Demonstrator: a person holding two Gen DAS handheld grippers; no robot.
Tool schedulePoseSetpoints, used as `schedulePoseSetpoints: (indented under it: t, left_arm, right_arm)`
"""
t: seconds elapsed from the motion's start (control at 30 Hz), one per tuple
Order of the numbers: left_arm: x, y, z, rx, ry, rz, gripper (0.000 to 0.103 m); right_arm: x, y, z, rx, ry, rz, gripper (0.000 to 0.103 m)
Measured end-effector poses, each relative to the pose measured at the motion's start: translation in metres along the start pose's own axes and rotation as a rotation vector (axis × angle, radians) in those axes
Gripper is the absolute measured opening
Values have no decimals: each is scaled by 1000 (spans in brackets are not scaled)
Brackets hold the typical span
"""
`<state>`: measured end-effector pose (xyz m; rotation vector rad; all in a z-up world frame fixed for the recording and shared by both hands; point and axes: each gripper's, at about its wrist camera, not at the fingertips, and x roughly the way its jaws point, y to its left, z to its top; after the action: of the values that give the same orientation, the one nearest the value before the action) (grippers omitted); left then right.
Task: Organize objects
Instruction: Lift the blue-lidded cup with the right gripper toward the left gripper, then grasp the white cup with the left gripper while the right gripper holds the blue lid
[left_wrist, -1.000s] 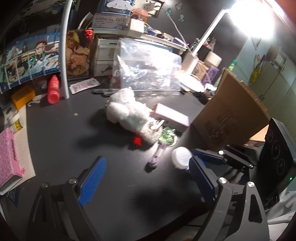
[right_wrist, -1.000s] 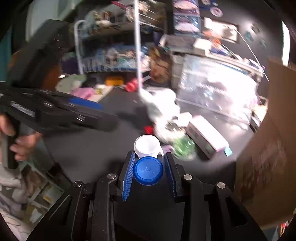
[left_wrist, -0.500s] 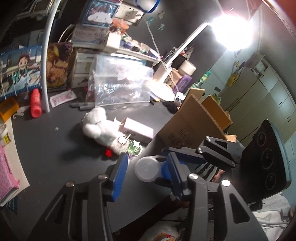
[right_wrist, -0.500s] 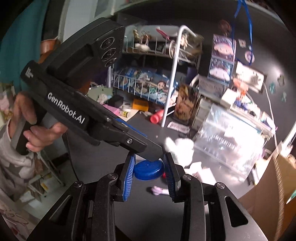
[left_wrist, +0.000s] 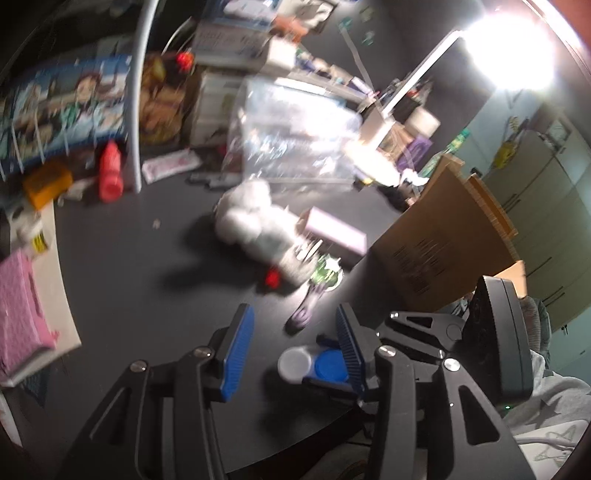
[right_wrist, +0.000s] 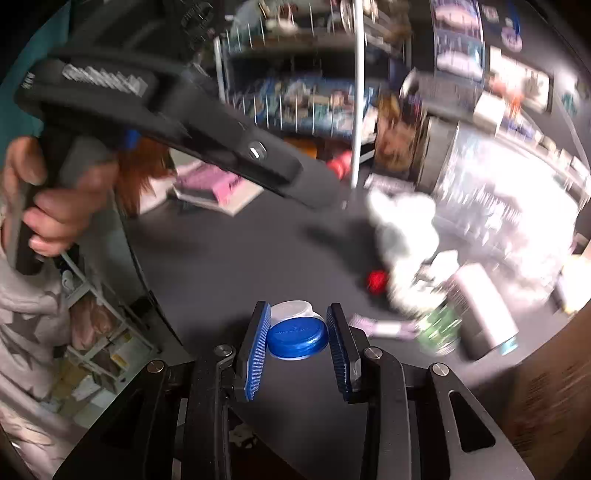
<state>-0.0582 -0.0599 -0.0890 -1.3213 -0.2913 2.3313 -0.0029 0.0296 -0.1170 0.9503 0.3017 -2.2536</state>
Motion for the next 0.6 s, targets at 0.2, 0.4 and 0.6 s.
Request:
schedulePoseSetpoints:
  t: [0.2,0.4,0.6]
  left_arm:
    - [19,13,-13,-40,43,-11,43]
    - [25,15,-17,-50,56,-8,45]
    - [29,12,-22,-41,81,-40,47]
  right_arm:
    - [21,-7,-15,17,39,9,28]
    - [26,1,-18,-43,68,-12,41]
    - [26,3,-19,-66,62,-19,27]
